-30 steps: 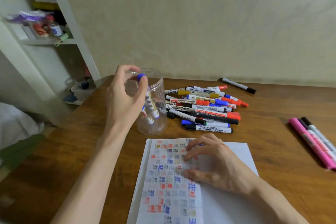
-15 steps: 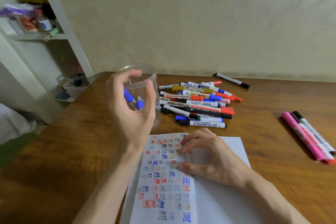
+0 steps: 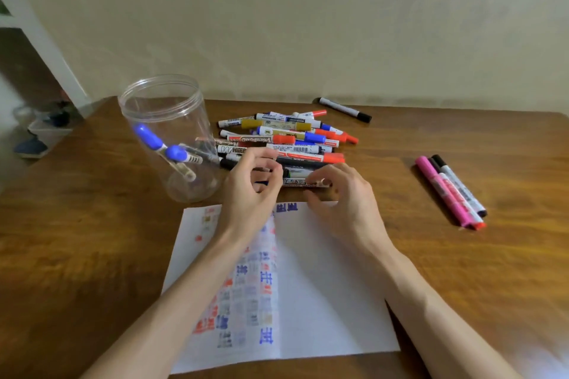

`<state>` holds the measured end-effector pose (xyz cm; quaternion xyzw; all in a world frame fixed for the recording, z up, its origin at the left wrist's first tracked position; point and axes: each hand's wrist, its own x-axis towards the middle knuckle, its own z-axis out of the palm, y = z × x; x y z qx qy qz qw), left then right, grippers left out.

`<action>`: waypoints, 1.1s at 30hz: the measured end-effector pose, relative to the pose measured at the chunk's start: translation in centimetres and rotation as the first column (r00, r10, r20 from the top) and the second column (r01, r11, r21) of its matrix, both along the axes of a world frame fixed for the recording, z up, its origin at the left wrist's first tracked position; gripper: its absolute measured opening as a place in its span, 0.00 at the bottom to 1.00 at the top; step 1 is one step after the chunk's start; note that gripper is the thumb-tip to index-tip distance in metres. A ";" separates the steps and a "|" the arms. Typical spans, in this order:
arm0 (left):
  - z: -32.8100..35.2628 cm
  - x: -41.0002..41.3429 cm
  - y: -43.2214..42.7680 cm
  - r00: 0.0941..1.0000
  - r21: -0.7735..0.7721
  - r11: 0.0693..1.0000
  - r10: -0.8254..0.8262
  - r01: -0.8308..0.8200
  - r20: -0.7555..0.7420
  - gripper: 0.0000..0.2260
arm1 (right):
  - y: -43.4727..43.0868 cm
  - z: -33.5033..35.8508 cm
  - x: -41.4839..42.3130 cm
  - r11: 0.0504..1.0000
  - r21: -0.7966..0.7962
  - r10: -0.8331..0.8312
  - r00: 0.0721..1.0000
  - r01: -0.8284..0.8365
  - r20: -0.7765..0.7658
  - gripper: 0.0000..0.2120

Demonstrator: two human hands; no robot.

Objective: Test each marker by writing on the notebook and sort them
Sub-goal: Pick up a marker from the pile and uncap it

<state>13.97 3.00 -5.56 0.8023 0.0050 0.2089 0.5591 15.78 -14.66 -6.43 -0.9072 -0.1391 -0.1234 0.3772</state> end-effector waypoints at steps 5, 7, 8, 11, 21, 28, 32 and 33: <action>-0.7 -0.6 0.7 0.999 0.034 0.999 -0.027 0.027 0.020 0.09 | -1.3 -0.8 1.3 0.984 -0.158 -0.073 0.996 0.081 0.053 0.13; -0.9 -0.8 1.2 0.998 0.062 0.997 -0.050 0.048 0.025 0.09 | -1.4 -0.7 1.3 0.984 -0.166 -0.061 0.998 0.061 0.002 0.11; -1.0 -0.9 1.4 0.998 0.076 0.996 -0.054 0.051 0.033 0.09 | -1.4 -0.6 1.3 0.985 -0.164 -0.048 0.999 0.045 -0.017 0.10; -1.1 -0.9 1.8 0.997 0.095 0.995 -0.038 0.031 0.066 0.11 | -1.7 -0.4 1.5 0.995 -0.102 0.002 1.000 -0.005 -0.029 0.07; -1.6 -0.9 2.4 0.995 0.332 0.942 -0.075 0.050 0.062 0.14 | -1.7 1.7 0.6 0.797 0.603 0.087 0.982 0.032 -0.167 0.11; -0.6 -1.8 1.6 0.963 0.313 0.921 -0.263 0.232 0.060 0.13 | 0.3 1.5 -0.8 0.771 0.631 0.274 0.939 -0.083 -0.211 0.16; -0.5 -1.7 1.8 0.967 0.284 0.928 -0.255 0.243 0.008 0.11 | 0.1 1.7 -0.6 0.781 0.612 0.289 0.941 -0.123 -0.179 0.15; -0.5 -1.7 1.7 0.966 0.269 0.929 -0.259 0.254 -0.017 0.11 | 0.0 1.7 -0.6 0.785 0.605 0.295 0.939 -0.134 -0.175 0.15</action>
